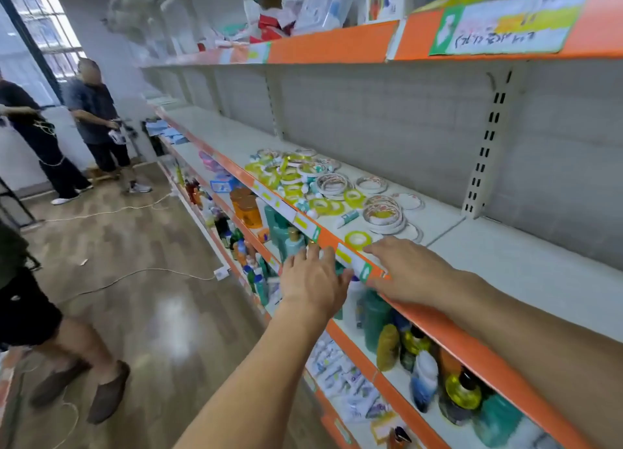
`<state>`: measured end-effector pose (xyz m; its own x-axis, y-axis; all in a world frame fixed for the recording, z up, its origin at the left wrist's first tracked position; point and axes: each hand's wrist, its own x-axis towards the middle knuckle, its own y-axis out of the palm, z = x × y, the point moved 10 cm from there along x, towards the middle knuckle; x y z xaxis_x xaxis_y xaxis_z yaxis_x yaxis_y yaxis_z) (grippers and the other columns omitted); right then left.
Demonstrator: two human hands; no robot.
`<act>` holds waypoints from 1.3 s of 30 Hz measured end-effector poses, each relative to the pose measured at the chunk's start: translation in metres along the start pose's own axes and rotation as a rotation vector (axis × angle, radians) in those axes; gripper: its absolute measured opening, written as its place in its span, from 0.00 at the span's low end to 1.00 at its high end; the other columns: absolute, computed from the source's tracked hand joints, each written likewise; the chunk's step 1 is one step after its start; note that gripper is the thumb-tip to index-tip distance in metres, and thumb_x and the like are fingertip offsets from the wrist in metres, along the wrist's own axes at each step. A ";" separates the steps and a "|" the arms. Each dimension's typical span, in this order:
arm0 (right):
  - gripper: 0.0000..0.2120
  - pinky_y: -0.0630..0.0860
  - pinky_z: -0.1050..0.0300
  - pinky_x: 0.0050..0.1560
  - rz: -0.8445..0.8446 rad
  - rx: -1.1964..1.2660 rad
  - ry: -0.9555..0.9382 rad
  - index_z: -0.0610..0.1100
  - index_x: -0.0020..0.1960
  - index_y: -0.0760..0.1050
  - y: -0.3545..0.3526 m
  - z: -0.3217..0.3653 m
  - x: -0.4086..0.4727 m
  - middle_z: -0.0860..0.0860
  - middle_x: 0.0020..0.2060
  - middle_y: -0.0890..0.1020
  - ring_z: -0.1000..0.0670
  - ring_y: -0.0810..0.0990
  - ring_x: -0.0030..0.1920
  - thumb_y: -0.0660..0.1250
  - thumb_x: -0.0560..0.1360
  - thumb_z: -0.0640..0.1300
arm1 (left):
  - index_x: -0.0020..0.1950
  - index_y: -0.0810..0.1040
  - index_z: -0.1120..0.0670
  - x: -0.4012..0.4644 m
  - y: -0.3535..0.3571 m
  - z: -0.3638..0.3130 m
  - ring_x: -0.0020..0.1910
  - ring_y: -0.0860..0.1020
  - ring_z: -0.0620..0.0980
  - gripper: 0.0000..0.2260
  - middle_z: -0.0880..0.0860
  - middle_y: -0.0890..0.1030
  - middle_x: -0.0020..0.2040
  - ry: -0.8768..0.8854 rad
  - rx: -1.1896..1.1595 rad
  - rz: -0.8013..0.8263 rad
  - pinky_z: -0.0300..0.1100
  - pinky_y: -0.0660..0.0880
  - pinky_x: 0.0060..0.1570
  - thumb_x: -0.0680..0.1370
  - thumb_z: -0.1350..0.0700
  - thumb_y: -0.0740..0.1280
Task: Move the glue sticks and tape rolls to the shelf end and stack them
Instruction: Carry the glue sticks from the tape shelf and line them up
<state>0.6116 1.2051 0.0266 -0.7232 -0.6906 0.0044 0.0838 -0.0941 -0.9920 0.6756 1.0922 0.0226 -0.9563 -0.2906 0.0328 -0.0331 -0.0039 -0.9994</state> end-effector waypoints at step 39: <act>0.14 0.74 0.49 0.53 -0.063 -0.089 0.097 0.52 0.61 0.75 0.022 -0.025 0.232 0.51 0.55 0.77 0.45 0.73 0.59 0.65 0.77 0.41 | 0.72 0.65 0.54 0.268 0.023 0.073 0.70 0.66 0.56 0.19 0.53 0.69 0.71 0.277 -0.040 0.003 0.49 0.64 0.66 0.81 0.58 0.55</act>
<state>0.4289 1.0604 0.0027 -0.7881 -0.6126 0.0594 -0.0224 -0.0679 -0.9974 0.4399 0.9449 0.0076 -0.9992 -0.0182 0.0354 -0.0361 0.0358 -0.9987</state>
